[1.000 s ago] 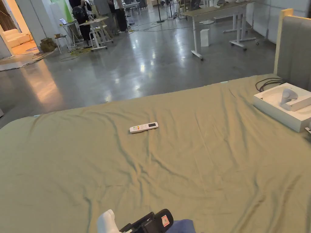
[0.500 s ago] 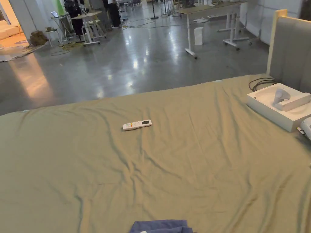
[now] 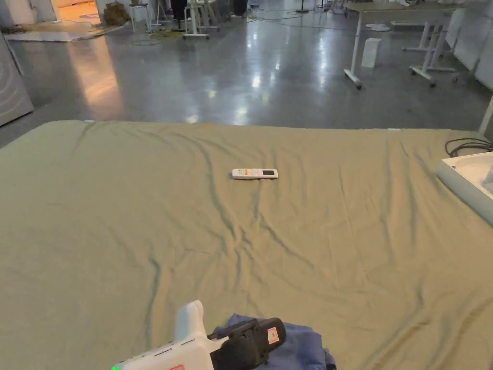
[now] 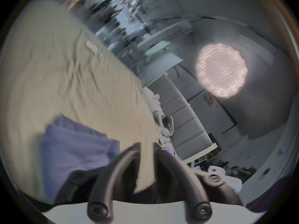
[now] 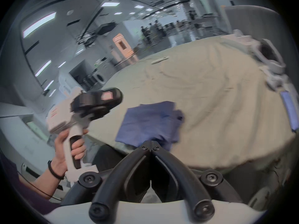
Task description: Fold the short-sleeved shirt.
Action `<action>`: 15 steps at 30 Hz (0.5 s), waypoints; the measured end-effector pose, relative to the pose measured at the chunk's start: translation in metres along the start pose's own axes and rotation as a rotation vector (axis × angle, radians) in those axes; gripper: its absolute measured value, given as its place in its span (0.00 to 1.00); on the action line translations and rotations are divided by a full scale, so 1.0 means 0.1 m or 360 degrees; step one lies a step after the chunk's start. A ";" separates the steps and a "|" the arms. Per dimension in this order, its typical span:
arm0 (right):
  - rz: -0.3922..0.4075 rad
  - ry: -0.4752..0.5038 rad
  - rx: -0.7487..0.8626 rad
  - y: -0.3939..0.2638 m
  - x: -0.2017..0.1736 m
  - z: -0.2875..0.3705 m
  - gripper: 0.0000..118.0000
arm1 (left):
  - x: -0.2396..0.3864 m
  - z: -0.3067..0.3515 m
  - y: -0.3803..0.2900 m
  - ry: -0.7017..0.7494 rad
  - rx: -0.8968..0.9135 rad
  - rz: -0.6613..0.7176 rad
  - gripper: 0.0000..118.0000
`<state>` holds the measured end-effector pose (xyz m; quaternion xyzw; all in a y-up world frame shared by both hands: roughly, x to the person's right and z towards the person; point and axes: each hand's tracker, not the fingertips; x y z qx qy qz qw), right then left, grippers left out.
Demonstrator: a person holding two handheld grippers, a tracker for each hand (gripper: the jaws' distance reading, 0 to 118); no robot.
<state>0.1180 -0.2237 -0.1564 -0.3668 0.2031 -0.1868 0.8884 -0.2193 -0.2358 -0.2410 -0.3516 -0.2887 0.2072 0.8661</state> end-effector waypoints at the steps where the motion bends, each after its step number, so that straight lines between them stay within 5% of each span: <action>1: -0.0025 0.0056 -0.0027 0.07 -0.01 -0.25 0.00 | -0.03 0.15 0.02 0.0065 0.0025 -0.0055 0.55; 5: -0.0149 0.0194 -0.0127 0.33 0.08 -1.10 0.00 | -0.38 0.57 -0.05 0.0263 0.0069 -0.0025 0.64; 10: -0.0183 -0.0175 -0.0416 0.31 0.43 -1.69 0.00 | -0.85 0.71 -0.19 0.0315 0.0100 0.0163 0.64; 13: -0.0683 -0.0019 -0.0350 0.25 0.67 -1.64 0.00 | -1.03 0.60 -0.23 0.0364 0.0088 0.0179 0.64; 15: -0.0685 -0.0007 -0.0363 0.23 0.70 -1.68 0.00 | -1.02 0.43 -0.19 0.0389 0.0045 0.0210 0.64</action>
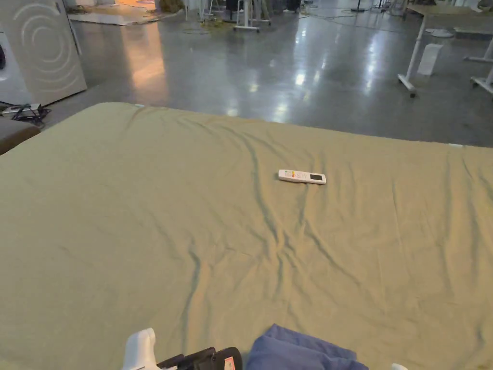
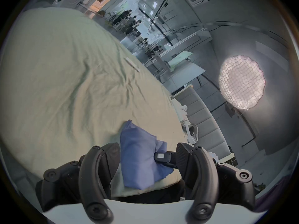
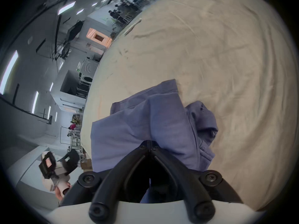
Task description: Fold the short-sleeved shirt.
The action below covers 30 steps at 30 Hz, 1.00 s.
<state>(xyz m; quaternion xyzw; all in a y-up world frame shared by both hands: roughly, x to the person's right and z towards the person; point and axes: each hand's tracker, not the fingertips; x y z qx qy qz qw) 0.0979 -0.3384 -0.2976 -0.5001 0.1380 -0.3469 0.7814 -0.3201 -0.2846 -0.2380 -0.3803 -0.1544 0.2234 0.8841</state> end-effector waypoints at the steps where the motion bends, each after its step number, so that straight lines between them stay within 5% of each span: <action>1: 0.0065 -0.0011 0.0007 -0.02 0.00 -0.02 0.00 | -0.06 -0.12 0.00 -0.0010 -0.0035 0.0070 0.64; 4: 0.0065 0.0016 0.0017 -0.02 0.04 0.02 0.00 | -0.24 -0.54 -0.04 -0.0141 -0.0139 0.0340 0.64; 8: -0.0088 0.0075 -0.0007 0.01 0.10 0.02 0.00 | -0.21 -0.96 -0.06 -0.0091 -0.0295 0.0328 0.64; 9: -0.0072 0.0071 -0.0007 0.00 0.09 0.02 0.00 | -0.09 -1.10 -0.09 -0.0613 -0.0297 0.0676 0.64; 12: -0.0040 0.0061 -0.0006 0.00 0.09 0.01 0.00 | -0.13 -1.32 -0.14 -0.0850 -0.0322 0.0796 0.64; 13: -0.0039 0.0062 -0.0004 0.00 0.09 0.02 0.00 | -0.10 -1.36 -0.12 -0.0824 -0.0350 0.0808 0.63; 15: -0.0041 0.0070 0.0000 -0.02 0.09 0.01 0.00 | 0.04 -1.36 -0.05 -0.0722 -0.0406 0.0675 0.39; 16: -0.0047 0.0073 0.0002 -0.02 0.10 0.01 0.00 | 0.12 -1.37 -0.05 -0.0638 -0.0389 0.0534 0.36; 18: -0.0053 0.0079 0.0002 -0.02 0.09 0.03 0.00 | 0.07 -1.41 -0.07 -0.0617 -0.0378 0.0553 0.35; 20: -0.0061 0.0092 0.0001 -0.02 0.07 0.07 0.00 | -0.04 -1.44 -0.09 -0.0688 -0.0404 0.0823 0.32; 23: -0.0012 0.0057 -0.0021 -0.02 -0.04 0.16 0.00 | 0.12 -1.27 -0.03 -0.0650 -0.0346 0.0670 0.31; 26: 0.0132 0.0079 0.0074 -0.06 -0.20 0.39 0.00 | 0.04 -1.04 0.14 -0.0850 -0.0283 0.0852 0.31; 30: 0.0133 0.0150 0.0154 -0.12 -0.29 0.66 0.00 | -0.40 -0.40 0.66 -0.0625 -0.0135 0.0622 0.31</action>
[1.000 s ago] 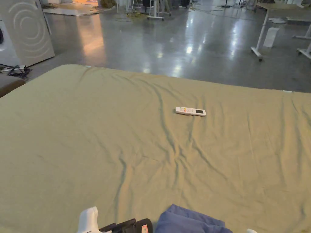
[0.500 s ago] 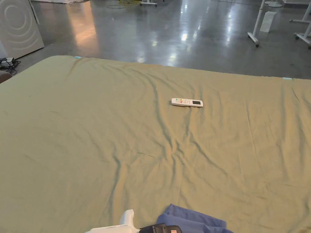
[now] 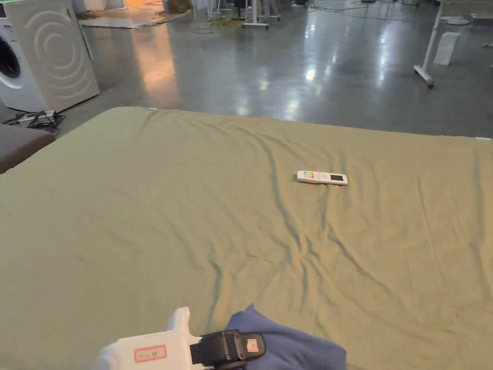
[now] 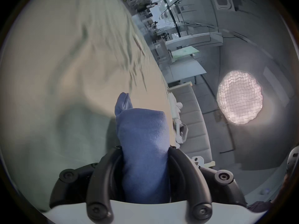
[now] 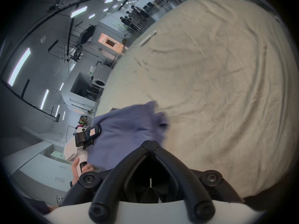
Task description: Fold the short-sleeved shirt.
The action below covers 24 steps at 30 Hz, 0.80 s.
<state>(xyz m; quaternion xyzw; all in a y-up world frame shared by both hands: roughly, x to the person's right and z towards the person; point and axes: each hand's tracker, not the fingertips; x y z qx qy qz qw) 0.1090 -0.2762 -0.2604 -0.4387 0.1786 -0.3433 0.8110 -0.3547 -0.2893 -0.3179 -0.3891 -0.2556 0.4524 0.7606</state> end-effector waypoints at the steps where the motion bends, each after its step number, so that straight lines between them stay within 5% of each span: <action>1: 0.0005 0.0002 0.0003 -0.01 -0.02 0.05 0.00 | -0.06 0.27 0.23 0.0055 0.0042 0.0003 0.31; 8: 0.0011 -0.0035 -0.0014 -0.14 0.03 0.13 0.00 | -0.34 1.55 1.34 0.0552 0.0249 0.0015 0.31; 17: -0.0077 -0.0114 -0.0034 -0.10 0.20 0.11 0.00 | -0.78 1.46 1.77 0.0880 0.0251 0.0185 0.37; 21: -0.0030 -0.0100 0.0049 -0.03 0.22 0.28 0.00 | -0.35 1.52 1.70 0.1098 0.0227 -0.0062 0.41; 24: 0.0036 -0.0128 0.0121 0.05 0.16 0.48 0.00 | 0.26 1.52 1.44 0.1181 0.0075 -0.0570 0.42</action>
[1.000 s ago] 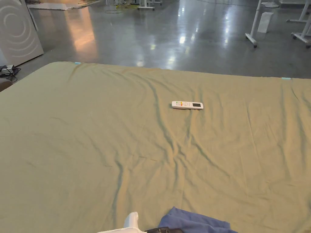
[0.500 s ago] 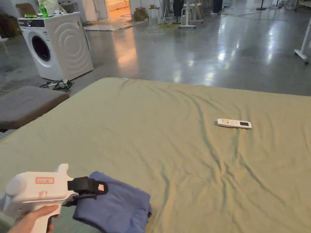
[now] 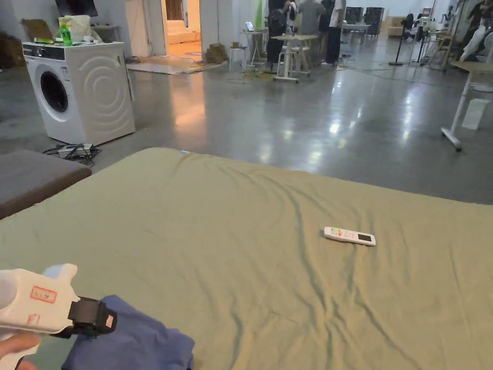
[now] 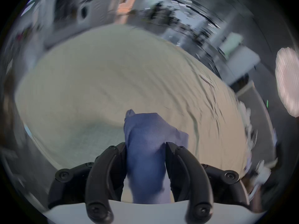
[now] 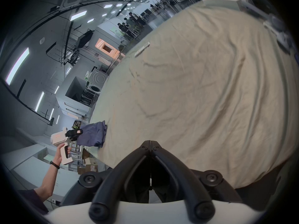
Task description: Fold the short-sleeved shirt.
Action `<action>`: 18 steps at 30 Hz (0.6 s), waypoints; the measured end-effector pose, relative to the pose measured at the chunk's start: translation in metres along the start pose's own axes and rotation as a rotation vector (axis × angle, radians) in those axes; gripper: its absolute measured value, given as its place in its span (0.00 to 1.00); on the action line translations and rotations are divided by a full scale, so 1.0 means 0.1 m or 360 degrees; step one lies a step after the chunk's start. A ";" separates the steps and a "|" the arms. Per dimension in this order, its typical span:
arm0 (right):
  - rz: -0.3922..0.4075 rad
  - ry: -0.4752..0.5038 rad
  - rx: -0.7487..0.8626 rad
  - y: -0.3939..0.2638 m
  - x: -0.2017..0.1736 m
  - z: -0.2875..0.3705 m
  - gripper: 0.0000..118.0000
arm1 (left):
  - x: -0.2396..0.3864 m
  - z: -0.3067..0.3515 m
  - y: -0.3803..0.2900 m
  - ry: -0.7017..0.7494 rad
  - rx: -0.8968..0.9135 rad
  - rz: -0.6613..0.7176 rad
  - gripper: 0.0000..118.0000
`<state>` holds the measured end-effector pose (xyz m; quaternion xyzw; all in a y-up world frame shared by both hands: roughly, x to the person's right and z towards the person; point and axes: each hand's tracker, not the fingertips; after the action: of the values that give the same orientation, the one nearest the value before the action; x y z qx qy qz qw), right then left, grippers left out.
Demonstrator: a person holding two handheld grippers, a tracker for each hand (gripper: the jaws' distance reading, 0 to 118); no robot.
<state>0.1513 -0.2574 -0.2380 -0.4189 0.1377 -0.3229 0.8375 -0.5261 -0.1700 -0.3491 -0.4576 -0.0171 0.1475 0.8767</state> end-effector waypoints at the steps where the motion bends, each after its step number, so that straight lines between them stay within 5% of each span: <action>1: 0.0019 0.0002 0.0027 0.02 -0.02 0.07 0.00 | 0.26 0.22 -0.06 0.0076 -0.0011 -0.0209 0.50; 3: 0.0053 0.0022 0.0060 0.07 -0.05 0.22 0.00 | 0.62 0.49 -0.16 0.0192 0.0004 -0.0493 0.74; 6: 0.0082 0.0048 0.0129 0.07 -0.11 0.41 0.00 | 0.80 0.70 -0.20 0.0354 0.0024 -0.0627 0.74; 8: 0.0069 0.0115 0.0189 0.03 -0.10 0.48 0.00 | 0.81 0.63 -0.27 0.0432 0.0094 -0.0508 0.74; 10: 0.0031 0.0137 0.0210 -0.03 -0.09 0.51 0.00 | 0.60 0.45 -0.25 0.0243 0.0176 -0.0316 0.74; 13: 0.0019 0.0155 0.0191 -0.11 -0.09 0.61 0.00 | 0.34 0.28 -0.19 0.0176 0.0236 -0.0012 0.52; 16: 0.0136 0.0122 0.0197 -0.19 -0.03 0.70 0.00 | 0.24 0.55 -0.19 0.0038 0.0378 0.0085 0.43; 18: 0.0127 0.0061 0.0207 -0.21 0.00 0.71 0.00 | 0.39 0.84 -0.27 -0.0085 0.0514 0.0101 0.22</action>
<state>0.1779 -0.2228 -0.1779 -0.3514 0.1489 -0.3055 0.8724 -0.4963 -0.1070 -0.2830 -0.3071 -0.0020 0.1881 0.9329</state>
